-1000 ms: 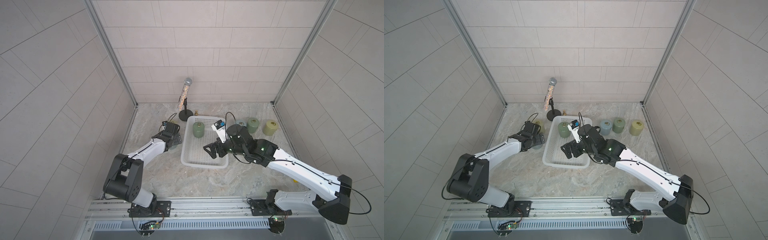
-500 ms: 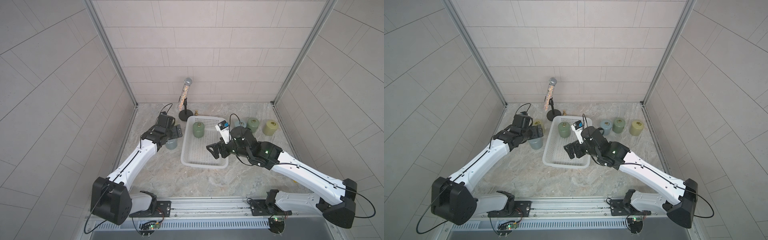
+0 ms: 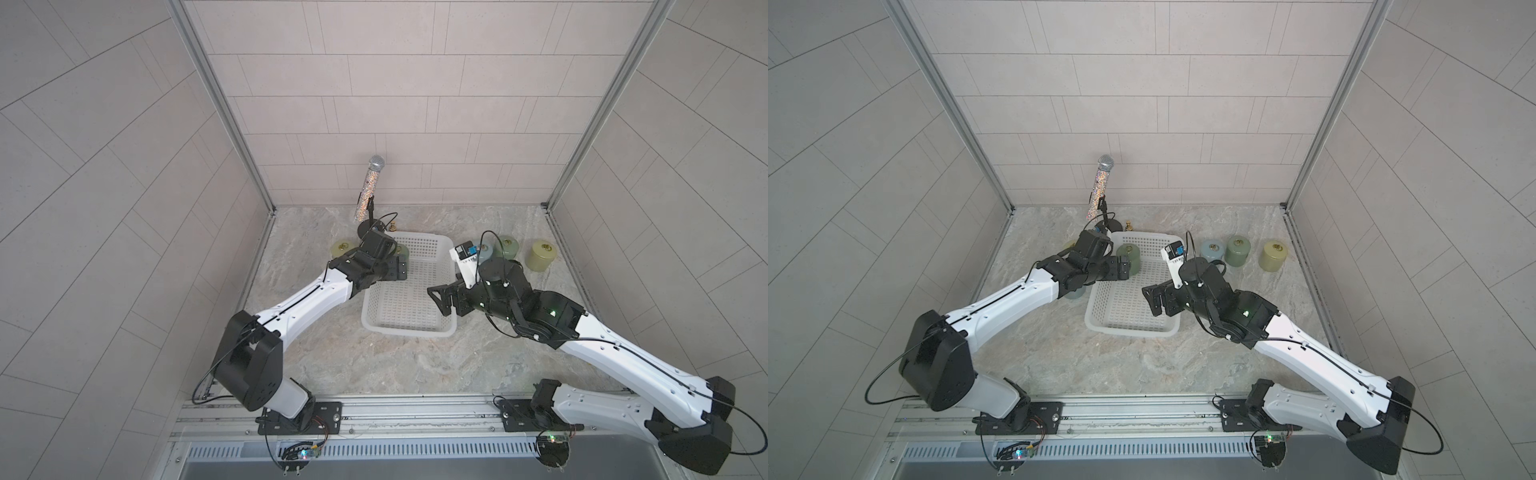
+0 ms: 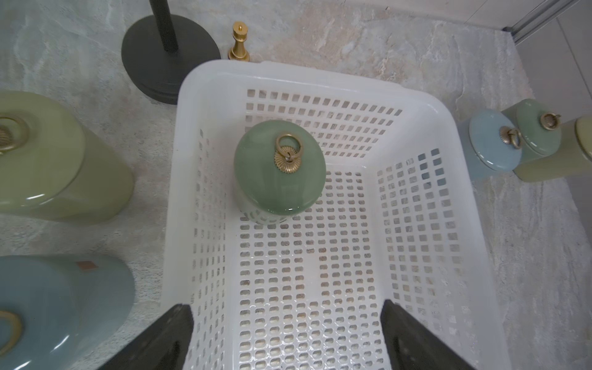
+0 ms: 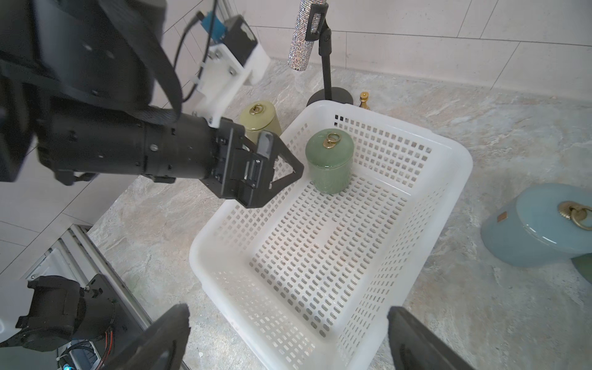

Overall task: Take the tea canister out of the basket
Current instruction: Pick up the tea canister from the basket.

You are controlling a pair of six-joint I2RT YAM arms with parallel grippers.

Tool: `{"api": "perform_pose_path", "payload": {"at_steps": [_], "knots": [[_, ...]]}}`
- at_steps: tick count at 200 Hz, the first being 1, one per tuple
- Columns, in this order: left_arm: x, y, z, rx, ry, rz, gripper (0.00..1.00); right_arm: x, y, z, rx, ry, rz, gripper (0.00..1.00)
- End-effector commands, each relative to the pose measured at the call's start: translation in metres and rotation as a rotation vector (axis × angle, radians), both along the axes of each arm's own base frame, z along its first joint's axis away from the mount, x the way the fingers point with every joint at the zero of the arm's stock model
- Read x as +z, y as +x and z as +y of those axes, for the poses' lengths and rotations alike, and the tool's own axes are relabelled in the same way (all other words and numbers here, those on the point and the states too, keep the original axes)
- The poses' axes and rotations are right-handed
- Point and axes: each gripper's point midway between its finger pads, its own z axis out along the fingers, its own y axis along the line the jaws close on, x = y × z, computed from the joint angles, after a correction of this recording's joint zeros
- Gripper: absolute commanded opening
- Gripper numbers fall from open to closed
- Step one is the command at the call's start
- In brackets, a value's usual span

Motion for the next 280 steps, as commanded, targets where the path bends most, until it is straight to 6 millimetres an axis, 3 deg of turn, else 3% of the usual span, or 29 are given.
{"api": "perform_pose_path", "payload": {"at_steps": [1,49,134,280], "knots": [[0.007,0.019,-0.013,0.024,-0.030,-0.051,1.00,-0.004,-0.002,-0.012,-0.034,-0.016,0.007,1.00],[-0.021,0.037,-0.018,0.045,0.014,-0.040,1.00,-0.004,-0.004,-0.014,-0.042,-0.015,0.012,1.00],[-0.045,0.068,-0.022,0.082,0.081,-0.081,1.00,-0.004,0.000,-0.010,-0.036,-0.024,0.017,1.00],[-0.098,0.101,-0.020,0.119,0.212,-0.057,1.00,-0.009,0.009,-0.007,-0.025,-0.042,0.044,1.00]]}}
